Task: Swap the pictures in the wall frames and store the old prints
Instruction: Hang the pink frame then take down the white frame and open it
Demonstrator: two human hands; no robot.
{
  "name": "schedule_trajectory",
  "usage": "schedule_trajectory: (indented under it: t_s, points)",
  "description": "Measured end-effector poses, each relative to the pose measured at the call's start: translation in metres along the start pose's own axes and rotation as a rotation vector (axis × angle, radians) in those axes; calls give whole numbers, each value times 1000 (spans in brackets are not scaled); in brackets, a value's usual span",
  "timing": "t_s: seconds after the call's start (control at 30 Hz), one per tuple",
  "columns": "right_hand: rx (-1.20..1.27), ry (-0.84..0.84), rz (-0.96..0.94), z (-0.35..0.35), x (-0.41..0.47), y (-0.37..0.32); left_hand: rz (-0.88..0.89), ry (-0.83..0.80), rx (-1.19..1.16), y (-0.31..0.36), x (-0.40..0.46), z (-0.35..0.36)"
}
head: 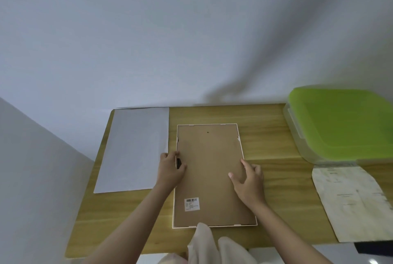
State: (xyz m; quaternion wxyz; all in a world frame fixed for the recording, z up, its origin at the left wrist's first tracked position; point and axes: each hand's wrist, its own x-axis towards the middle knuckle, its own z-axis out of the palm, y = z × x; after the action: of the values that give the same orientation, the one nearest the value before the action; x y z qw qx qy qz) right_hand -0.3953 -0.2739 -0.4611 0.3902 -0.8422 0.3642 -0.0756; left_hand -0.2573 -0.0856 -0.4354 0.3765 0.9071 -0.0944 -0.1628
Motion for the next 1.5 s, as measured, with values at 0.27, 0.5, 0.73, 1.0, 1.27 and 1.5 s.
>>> schedule_trajectory:
  t_s: [0.27,0.5,0.73,1.0,1.27,1.5]
  points:
    - [-12,-252,-152,-36,-58,33,-14,6,11,-23,-44,11]
    - [-28,-302,-148,-42,-71,45,-47,-77,51,-25,-40,10]
    - [-19,-312,-122,-42,-69,44,-32,-108,47,-25,-36,8]
    - [-22,-278,-87,-40,-70,39,-41,-108,-15,-25,-29,5]
    - [-16,-240,-63,-37,-70,25,-75,-92,-118,-24,-25,-1]
    - [-45,-222,-109,-30,-69,9,-58,-62,-127,-28,-19,-12]
